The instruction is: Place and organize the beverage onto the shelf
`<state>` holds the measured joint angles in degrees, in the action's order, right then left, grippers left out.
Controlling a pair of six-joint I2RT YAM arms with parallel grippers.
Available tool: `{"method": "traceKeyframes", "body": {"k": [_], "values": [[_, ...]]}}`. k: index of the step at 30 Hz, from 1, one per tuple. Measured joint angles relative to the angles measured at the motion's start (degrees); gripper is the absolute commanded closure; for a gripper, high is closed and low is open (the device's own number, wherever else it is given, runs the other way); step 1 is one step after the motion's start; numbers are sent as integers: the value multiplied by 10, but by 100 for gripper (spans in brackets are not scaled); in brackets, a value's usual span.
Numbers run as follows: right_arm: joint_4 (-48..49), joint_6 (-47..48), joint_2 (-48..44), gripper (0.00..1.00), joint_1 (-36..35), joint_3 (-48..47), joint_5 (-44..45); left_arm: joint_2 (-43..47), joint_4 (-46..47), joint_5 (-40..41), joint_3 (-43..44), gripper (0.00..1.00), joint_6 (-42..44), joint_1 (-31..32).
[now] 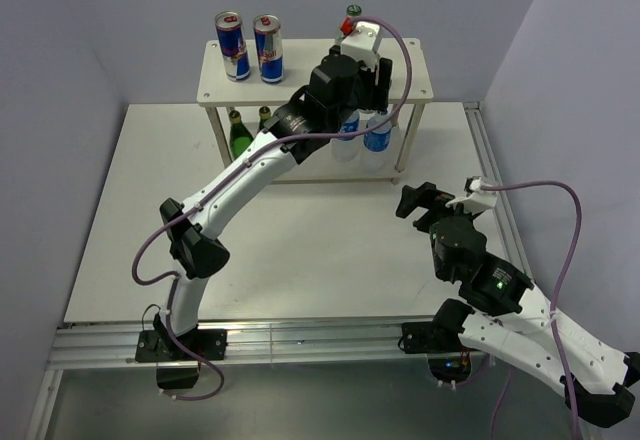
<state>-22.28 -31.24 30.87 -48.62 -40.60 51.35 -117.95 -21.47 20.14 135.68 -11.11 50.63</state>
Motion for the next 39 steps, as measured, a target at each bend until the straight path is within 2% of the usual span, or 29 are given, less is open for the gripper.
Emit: {"method": "traceKeyframes", "body": {"k": [6,21,33,39], "values": [[2,0,-8,0,0,7,0,-24,14,-11,29,100,14,-6],[15,2,-13,1,0,17,-2,-28,24,0,29,100,59,-6],[21,4,-16,1,0,21,-5,-62,103,10,38,100,75,-14],[21,4,-19,1,0,27,-11,-79,142,11,43,92,75,-32]]}}
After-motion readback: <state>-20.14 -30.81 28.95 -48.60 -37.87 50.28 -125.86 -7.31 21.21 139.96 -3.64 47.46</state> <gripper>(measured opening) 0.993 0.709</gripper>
